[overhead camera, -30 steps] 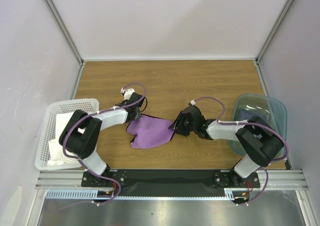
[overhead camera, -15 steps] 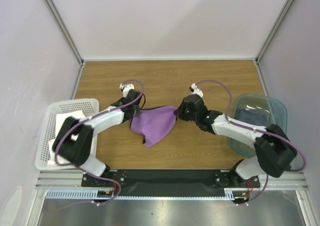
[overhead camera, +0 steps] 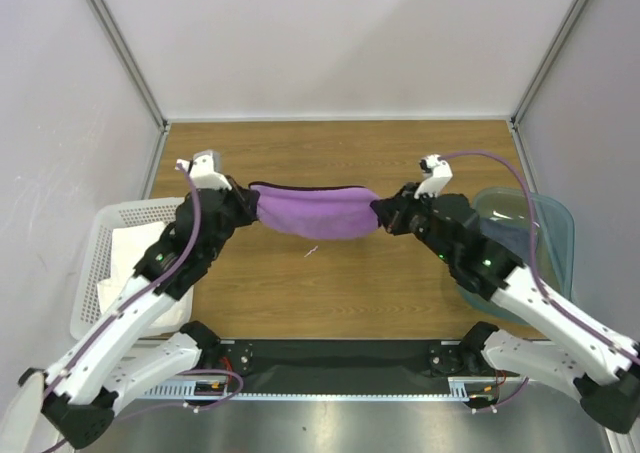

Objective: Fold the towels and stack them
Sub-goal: Flatten out the crumpled towel

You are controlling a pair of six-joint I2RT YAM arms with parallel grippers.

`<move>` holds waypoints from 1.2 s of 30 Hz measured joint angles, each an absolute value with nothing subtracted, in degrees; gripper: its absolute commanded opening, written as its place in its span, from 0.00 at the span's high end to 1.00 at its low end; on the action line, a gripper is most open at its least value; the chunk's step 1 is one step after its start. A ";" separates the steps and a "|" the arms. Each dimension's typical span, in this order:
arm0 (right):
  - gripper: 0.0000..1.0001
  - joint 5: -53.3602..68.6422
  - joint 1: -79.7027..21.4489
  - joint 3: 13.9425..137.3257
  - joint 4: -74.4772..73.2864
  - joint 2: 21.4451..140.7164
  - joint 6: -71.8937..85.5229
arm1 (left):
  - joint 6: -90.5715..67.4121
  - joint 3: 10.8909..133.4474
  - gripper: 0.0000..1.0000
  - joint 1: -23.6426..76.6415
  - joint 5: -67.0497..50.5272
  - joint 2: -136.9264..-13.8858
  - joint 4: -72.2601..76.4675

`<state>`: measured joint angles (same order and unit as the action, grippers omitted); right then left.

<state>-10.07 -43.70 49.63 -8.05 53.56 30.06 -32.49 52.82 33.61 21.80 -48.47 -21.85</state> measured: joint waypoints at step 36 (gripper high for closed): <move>1.00 2.52 -21.15 44.40 3.57 86.04 27.24 | -36.82 59.09 1.00 31.48 18.98 -95.18 -11.31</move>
